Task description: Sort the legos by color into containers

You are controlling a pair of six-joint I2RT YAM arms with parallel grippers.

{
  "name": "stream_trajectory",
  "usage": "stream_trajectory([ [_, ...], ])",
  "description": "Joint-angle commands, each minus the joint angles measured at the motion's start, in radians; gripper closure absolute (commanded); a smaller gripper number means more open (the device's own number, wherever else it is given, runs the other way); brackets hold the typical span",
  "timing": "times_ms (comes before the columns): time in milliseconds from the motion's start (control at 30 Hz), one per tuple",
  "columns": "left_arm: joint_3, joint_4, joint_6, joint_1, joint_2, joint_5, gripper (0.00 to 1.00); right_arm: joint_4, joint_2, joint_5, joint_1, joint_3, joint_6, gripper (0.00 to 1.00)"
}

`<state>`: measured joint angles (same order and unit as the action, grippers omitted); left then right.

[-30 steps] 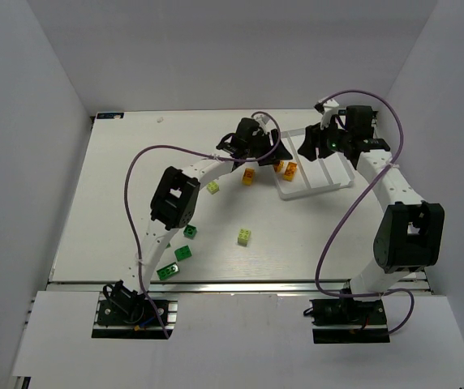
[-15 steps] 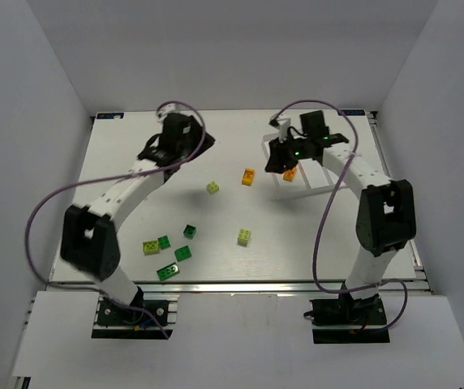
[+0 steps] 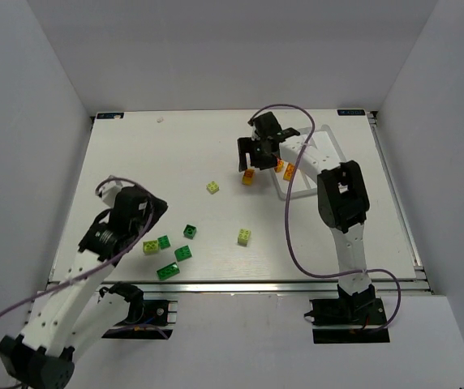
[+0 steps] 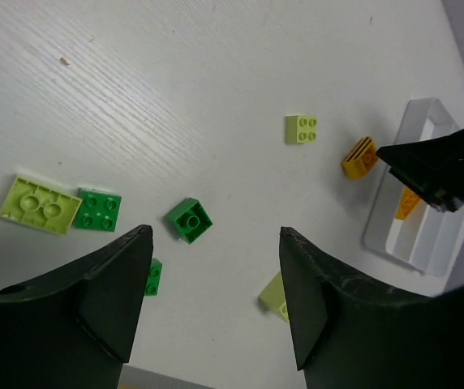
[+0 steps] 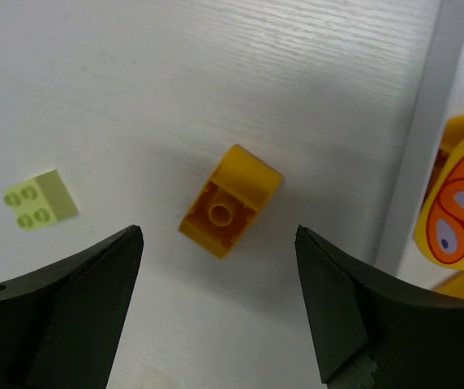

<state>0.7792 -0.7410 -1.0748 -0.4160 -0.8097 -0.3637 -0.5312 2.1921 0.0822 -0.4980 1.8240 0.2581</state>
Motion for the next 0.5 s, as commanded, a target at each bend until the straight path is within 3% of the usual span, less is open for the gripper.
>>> stream_trajectory([
  [0,-0.026,-0.145,-0.106,-0.001,0.124,-0.050,0.27,-0.019,0.035,-0.122,-0.004,0.040,0.090,0.20],
  [333,-0.011,-0.326,-0.162,-0.001,0.210,-0.072,0.27,-0.018,0.100,-0.094,-0.016,0.037,0.122,0.23],
  [433,-0.018,-0.380,-0.203,-0.001,0.211,-0.080,0.26,-0.012,0.110,-0.093,-0.019,0.028,0.127,0.26],
  [467,-0.024,-0.391,-0.224,-0.001,0.207,-0.081,0.27,-0.010,0.112,-0.093,-0.020,0.023,0.125,0.32],
])
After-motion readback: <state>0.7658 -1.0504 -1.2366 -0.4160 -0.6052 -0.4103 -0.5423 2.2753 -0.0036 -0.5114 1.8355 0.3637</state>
